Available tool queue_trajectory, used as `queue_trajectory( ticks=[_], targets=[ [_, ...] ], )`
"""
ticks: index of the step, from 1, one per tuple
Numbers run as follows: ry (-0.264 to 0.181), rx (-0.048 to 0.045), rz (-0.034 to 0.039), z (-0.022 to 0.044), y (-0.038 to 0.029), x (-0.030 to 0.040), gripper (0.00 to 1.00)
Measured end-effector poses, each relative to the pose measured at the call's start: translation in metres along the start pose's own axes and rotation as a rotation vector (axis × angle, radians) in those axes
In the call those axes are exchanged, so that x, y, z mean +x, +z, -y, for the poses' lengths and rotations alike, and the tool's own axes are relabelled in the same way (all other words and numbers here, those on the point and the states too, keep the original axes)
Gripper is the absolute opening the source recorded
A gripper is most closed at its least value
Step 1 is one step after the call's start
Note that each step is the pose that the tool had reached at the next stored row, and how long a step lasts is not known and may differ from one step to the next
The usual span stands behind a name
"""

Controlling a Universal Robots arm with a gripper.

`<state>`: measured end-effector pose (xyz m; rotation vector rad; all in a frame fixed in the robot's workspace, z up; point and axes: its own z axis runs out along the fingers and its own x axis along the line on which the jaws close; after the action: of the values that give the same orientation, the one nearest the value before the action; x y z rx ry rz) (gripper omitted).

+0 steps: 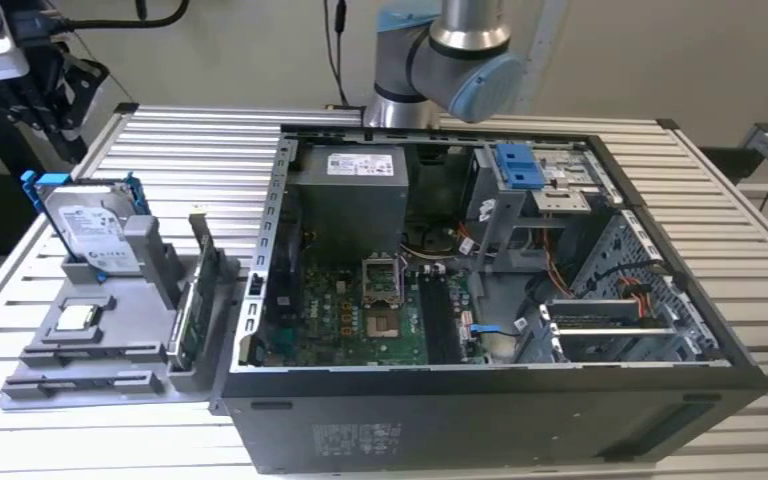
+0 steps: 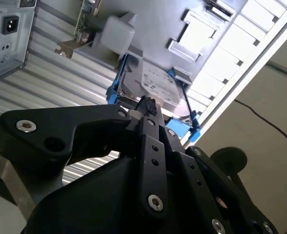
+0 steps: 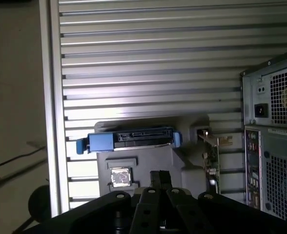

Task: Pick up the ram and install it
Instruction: 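Reach for the ram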

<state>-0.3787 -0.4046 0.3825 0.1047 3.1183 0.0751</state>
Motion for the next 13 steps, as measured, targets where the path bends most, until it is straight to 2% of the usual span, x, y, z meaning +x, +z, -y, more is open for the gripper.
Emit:
queue_trajectory(
  ticks=[13],
  targets=[
    [0.000, 0.0000, -0.0001, 0.0109, -0.0006, -0.0007, 0.11]
  ],
)
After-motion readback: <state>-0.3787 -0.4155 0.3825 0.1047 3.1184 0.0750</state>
